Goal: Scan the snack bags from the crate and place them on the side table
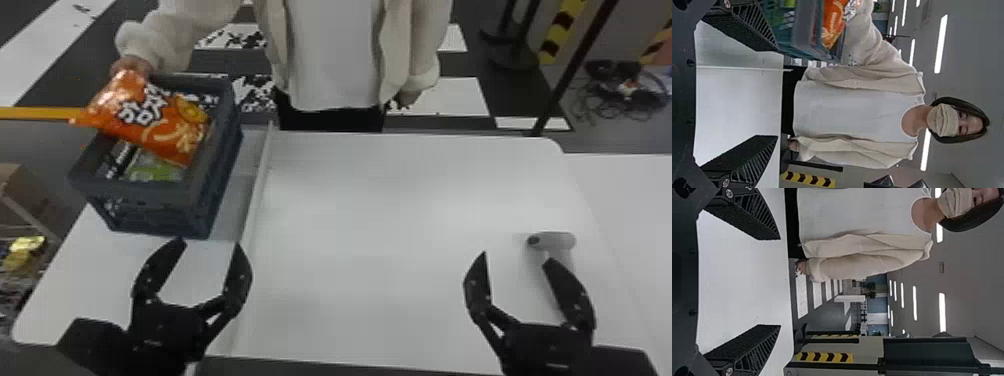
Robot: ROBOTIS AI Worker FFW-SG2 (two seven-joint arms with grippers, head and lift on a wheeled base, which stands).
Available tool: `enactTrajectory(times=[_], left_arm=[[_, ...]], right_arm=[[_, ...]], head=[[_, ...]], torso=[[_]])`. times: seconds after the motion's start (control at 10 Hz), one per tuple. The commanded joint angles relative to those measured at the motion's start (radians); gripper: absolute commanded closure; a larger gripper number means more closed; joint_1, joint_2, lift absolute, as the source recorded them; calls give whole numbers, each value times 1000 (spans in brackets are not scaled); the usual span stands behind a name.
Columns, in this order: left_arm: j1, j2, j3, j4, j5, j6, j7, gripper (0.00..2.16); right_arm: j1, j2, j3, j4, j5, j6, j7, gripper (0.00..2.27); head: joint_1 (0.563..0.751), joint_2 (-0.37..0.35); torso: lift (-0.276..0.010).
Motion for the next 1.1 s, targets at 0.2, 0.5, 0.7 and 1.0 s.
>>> enactTrajectory(times=[0.2,0.5,0.7,1.0], left_arm=[[0,0,0,-6,0,0,0,80],[-5,-2,35,-26,35,28,0,80],[-28,-3,101,-82,41,141,0,80],[-92,-6,227,-159,117,423,-15,83]], right_arm=[[0,-1,1,0,0,0,0,83],[0,-1,1,0,0,3,0,83],[3,-1,1,0,0,3,0,87],[6,-7,4,-2,3,21,0,87]], head=[[695,38],[695,37],[695,68],[695,125]], torso=[[-50],[-50],[-50],[-50]])
